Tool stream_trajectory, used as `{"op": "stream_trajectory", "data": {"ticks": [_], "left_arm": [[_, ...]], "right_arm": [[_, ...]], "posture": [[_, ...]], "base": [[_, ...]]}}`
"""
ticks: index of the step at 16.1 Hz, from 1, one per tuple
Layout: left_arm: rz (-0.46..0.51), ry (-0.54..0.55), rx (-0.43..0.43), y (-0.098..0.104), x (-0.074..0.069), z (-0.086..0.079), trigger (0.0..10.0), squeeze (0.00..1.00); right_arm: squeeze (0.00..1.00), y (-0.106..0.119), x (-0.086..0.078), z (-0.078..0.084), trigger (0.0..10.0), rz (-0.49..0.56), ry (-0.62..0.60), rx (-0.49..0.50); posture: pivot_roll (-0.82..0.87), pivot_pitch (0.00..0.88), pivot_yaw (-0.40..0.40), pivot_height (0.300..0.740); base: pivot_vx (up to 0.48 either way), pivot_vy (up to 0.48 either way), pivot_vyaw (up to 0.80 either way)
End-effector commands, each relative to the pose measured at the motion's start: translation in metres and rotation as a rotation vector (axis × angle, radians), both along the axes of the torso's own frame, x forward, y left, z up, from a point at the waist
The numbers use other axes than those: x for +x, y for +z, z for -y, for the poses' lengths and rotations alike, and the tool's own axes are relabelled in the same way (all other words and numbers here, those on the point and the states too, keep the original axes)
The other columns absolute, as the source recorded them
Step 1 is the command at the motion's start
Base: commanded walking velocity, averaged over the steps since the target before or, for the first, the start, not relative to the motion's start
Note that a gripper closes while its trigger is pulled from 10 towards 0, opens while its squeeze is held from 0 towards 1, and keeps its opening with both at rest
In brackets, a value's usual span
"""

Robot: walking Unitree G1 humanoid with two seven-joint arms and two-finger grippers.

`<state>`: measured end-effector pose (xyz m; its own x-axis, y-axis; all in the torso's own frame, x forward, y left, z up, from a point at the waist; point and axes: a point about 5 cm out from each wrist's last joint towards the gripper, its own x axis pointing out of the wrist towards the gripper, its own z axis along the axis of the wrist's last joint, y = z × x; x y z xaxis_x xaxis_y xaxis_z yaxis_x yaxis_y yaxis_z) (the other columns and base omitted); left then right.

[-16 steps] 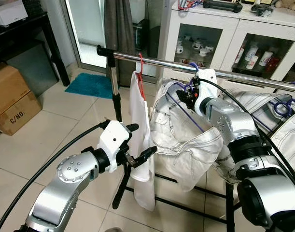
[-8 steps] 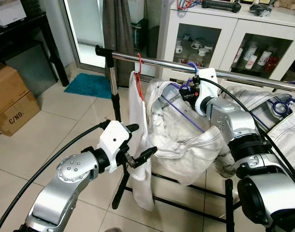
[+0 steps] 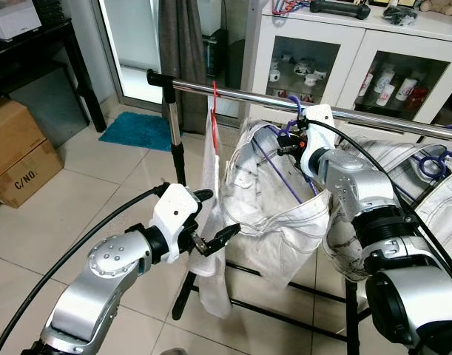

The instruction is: Hang hanger

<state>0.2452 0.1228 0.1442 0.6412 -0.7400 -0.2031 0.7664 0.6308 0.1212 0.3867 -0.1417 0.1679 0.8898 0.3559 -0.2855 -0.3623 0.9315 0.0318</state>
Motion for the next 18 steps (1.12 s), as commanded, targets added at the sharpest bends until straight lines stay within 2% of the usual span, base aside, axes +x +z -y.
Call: {"op": "stream_trajectory", "data": {"ticks": [1, 3, 6, 7, 9, 10, 13, 18], "left_arm": [[0.01, -0.001, 0.002, 0.002, 0.002, 0.001, 10.0, 0.0], [0.019, 0.021, 0.009, 0.003, 0.005, 0.001, 10.0, 0.0], [0.064, 0.121, 0.012, 0.006, 0.014, -0.004, 10.0, 0.0], [0.07, 0.214, 0.008, 0.003, 0.019, -0.009, 10.0, 0.0], [0.084, 0.27, -0.023, 0.004, 0.021, -0.01, 10.0, 0.0], [0.083, 0.277, -0.034, 0.004, 0.02, -0.009, 10.0, 0.0], [0.082, 0.281, -0.045, 0.001, 0.018, -0.002, 10.0, 0.0], [0.092, 0.259, -0.028, 0.002, 0.019, -0.001, 10.0, 0.0]], "right_arm": [[0.0, 0.006, 0.0, 0.004, 0.0, 0.032, -0.002, 0.011], [0.0, 0.011, -0.003, 0.006, 0.0, 0.063, 0.001, 0.019], [0.0, 0.024, -0.015, 0.016, 0.0, 0.124, 0.041, 0.026], [0.0, 0.025, -0.03, 0.023, 0.0, 0.128, 0.062, 0.028], [0.0, 0.021, -0.046, 0.028, 0.0, 0.12, 0.07, 0.015], [0.0, 0.017, -0.052, 0.03, 0.0, 0.113, 0.069, 0.011], [0.0, 0.001, -0.086, 0.035, 0.0, 0.058, 0.037, 0.002], [0.0, -0.004, -0.102, 0.039, 0.0, 0.048, -0.022, 0.026]], "posture": [[0.11, 0.0, -0.013, 0.74], [0.1, 0.0, -0.008, 0.74], [0.1, 0.0, -0.004, 0.74], [0.09, 0.0, -0.008, 0.74], [0.09, 0.0, -0.01, 0.74], [0.08, 0.0, -0.01, 0.74], [0.07, 0.0, -0.014, 0.74], [0.07, 0.0, -0.019, 0.74]], "base": [[0.0, 0.0, 0.0], [0.0, 0.0, 0.0], [0.0, 0.0, 0.0], [0.0, 0.0, 0.0], [0.0, 0.0, 0.0], [0.0, 0.0, 0.0], [-0.176, 0.0, 0.0], [-0.204, 0.0, 0.0]]}}
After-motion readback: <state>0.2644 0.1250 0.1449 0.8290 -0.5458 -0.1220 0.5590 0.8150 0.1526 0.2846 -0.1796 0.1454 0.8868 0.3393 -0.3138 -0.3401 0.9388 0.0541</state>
